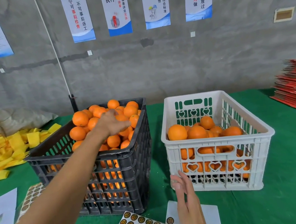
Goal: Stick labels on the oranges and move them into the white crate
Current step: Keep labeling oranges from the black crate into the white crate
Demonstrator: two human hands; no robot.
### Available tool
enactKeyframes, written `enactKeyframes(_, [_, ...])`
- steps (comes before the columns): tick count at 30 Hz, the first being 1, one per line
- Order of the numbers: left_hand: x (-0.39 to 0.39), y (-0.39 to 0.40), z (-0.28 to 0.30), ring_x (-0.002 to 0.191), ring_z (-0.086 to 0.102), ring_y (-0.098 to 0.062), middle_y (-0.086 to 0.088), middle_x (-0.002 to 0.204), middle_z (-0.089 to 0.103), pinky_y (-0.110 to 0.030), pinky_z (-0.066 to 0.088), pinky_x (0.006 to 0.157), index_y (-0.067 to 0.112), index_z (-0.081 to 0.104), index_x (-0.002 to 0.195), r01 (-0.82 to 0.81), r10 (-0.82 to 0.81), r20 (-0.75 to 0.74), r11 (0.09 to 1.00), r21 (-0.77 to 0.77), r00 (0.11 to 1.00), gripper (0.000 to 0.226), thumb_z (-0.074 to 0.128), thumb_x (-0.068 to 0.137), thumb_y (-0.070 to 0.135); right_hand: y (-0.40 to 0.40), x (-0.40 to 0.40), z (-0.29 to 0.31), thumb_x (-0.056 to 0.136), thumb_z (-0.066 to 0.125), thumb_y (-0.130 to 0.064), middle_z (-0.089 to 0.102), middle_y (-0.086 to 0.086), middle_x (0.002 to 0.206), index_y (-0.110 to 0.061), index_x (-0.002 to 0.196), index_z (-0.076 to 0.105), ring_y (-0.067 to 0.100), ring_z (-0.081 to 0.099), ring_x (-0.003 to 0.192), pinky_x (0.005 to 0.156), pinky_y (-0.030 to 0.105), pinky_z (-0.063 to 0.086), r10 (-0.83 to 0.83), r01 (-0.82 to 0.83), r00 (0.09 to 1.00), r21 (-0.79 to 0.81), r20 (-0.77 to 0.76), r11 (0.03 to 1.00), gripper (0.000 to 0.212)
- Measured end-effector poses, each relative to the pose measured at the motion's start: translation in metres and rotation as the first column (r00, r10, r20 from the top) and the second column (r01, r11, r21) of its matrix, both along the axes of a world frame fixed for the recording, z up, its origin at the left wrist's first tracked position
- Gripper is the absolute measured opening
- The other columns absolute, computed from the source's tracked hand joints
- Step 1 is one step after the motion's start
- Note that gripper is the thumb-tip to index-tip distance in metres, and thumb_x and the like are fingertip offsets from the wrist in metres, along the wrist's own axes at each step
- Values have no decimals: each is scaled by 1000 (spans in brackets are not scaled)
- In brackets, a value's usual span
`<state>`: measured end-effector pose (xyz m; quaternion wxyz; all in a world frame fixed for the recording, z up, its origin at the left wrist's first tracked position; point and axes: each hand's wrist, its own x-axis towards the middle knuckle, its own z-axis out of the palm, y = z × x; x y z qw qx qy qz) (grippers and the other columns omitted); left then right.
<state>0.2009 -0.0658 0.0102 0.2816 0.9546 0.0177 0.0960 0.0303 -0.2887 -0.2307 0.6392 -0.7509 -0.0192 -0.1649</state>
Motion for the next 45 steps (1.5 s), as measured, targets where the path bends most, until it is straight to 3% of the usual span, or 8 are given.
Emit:
enactKeyframes(6, [-108, -25, -14, 60, 70, -10, 5, 93, 73, -25, 55, 58, 29, 59, 124, 315, -139, 336, 767, -558, 932, 55, 77, 75, 45, -16, -9, 5, 105, 36, -53, 69, -20, 117, -38, 112, 73, 6, 63, 117, 94, 15, 49, 44, -38, 996, -83, 78, 996, 40])
enactKeyframes(10, [-165, -49, -58, 70, 73, -31, 0, 108, 72, -32, 59, 60, 37, 61, 121, 533, -243, 490, 564, -631, 837, 43, 78, 81, 37, -38, -14, -11, 103, 49, -51, 59, -33, 126, -41, 125, 67, -7, 52, 124, 103, 24, 48, 146, -155, 988, -323, -50, 934, 31])
enactKeyframes(13, [-182, -68, -113, 85, 75, -35, -1, 117, 71, -38, 61, 66, 38, 62, 121, 484, -301, 380, 488, -726, 874, 43, 80, 82, 37, -45, -18, -17, 105, 51, -37, 52, -27, 138, -33, 137, 62, -13, 43, 130, 114, 28, 40, 198, -226, 974, -429, -110, 875, 34])
enactKeyframes(18, [-184, -81, -203, 106, 69, -37, -12, 123, 63, -56, 58, 92, 27, 58, 123, 275, -285, 133, 544, -793, 949, 47, 80, 82, 37, -44, -21, -23, 102, 52, -39, 48, -28, 142, -39, 143, 54, -20, 41, 108, 108, 23, 39, 273, -315, 948, -607, -164, 730, 42])
enactKeyframes(25, [-179, -72, -267, 86, 77, -37, -15, 127, 57, -36, 64, 75, 26, 52, 126, 58, -175, -21, 435, -899, 984, 24, 57, 105, 17, -40, -14, -33, 88, 41, -80, 32, -25, 159, -34, 151, 47, 2, 24, 145, 118, 22, 12, 258, -267, 953, -834, -156, 483, 78])
enactKeyframes(32, [-185, -66, -268, 87, 78, -33, -8, 126, 56, -34, 64, 76, 53, 57, 115, 63, -186, -23, 446, -893, 982, 32, 66, 84, 52, -41, -13, -31, 97, 43, -69, 43, -24, 154, -33, 141, 60, -1, 34, 140, 118, 23, 23, 279, -229, 955, -855, -104, 465, 59])
enactKeyframes(37, [-189, -65, -270, 91, 78, -31, -5, 130, 53, -30, 63, 78, 54, 53, 118, 120, -224, 19, 450, -885, 974, 25, 58, 102, 36, -42, -13, -30, 102, 45, -60, 53, -19, 149, -31, 134, 67, 4, 44, 134, 113, 29, 35, 287, -174, 957, -880, -45, 441, 48])
enactKeyframes(45, [-194, -68, -267, 110, 69, -18, 3, 131, 55, -33, 60, 93, 47, 42, 133, 178, -247, 29, 606, -776, 969, 47, 57, 90, 58, -41, -14, -32, 101, 57, -48, 60, -30, 131, -37, 113, 77, -9, 44, 125, 107, 23, 35, 250, -227, 966, -687, -67, 690, 26])
